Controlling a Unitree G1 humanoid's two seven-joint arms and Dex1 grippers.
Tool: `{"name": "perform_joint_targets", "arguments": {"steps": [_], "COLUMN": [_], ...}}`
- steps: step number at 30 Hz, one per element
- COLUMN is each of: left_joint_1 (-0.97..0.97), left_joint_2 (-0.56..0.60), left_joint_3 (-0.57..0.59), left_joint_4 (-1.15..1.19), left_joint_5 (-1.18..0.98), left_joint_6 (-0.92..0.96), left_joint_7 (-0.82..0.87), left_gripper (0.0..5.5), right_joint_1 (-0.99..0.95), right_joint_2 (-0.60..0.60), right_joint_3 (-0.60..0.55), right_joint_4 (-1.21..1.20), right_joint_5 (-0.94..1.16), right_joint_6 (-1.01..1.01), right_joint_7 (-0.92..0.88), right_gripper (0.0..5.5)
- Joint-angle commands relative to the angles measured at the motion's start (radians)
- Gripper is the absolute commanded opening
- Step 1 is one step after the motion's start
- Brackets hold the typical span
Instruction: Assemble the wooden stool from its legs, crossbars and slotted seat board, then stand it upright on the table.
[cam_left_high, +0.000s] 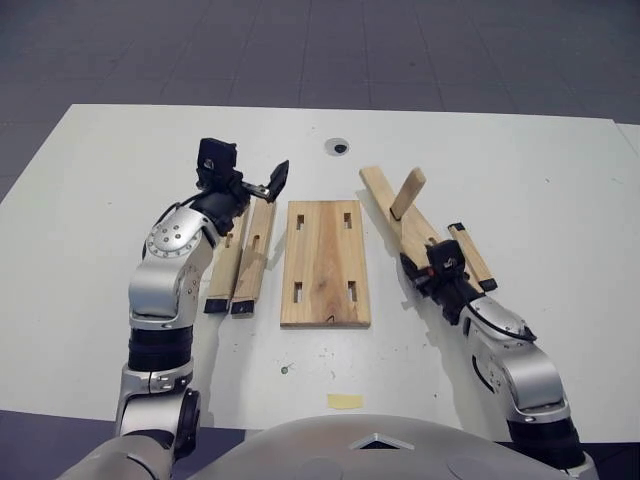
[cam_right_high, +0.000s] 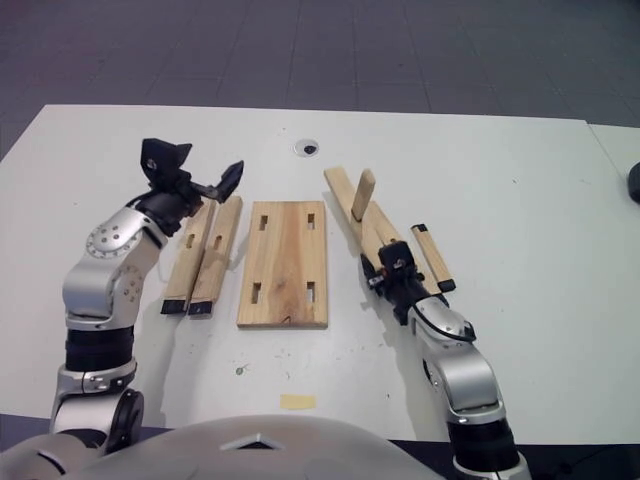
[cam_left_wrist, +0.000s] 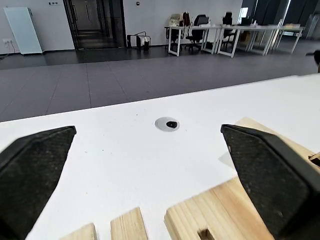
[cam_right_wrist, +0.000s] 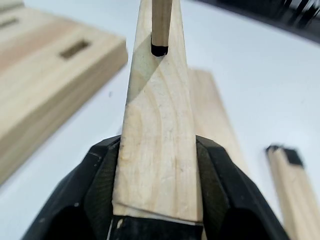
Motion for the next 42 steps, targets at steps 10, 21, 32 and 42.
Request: {"name": "perform_joint_targets", "arguments": {"steps": [10,21,32,42], "left_joint_1": [-0.217,-0.292,-0.281,-0.337], "left_joint_2": [-0.208,-0.135,-0.045,0.020], "left_joint_3": [0.289,0.267,0.230,0.222], "left_joint_4": [0.104,0.140,0.107,0.122], "left_joint_5": [-0.883,-0.996,-0.996,-0.953], "left_joint_6": [0.485,0.436,0.408,0.354], "left_joint_7": [0.318,0.393,0.335,0.317], "left_gripper": [5.40,4.90,2.98,1.35], "right_joint_1": [-0.172,-0.164,-0.149,-0.161], "right_joint_2": [0.125,0.160,0.148,0.124], "right_joint_3": [0.050,0.125,0.141,0.124], "right_joint_4": [0.122,0.124,0.092,0.090], "right_joint_5": [-0.009,0.048,0.105,0.103], "right_joint_6": [-0.449,-0.443,-0.372,-0.343], "right_joint_7": [0.073,0.185,0.245,0.249], "right_gripper": [2.03,2.03,2.03,2.03]}}
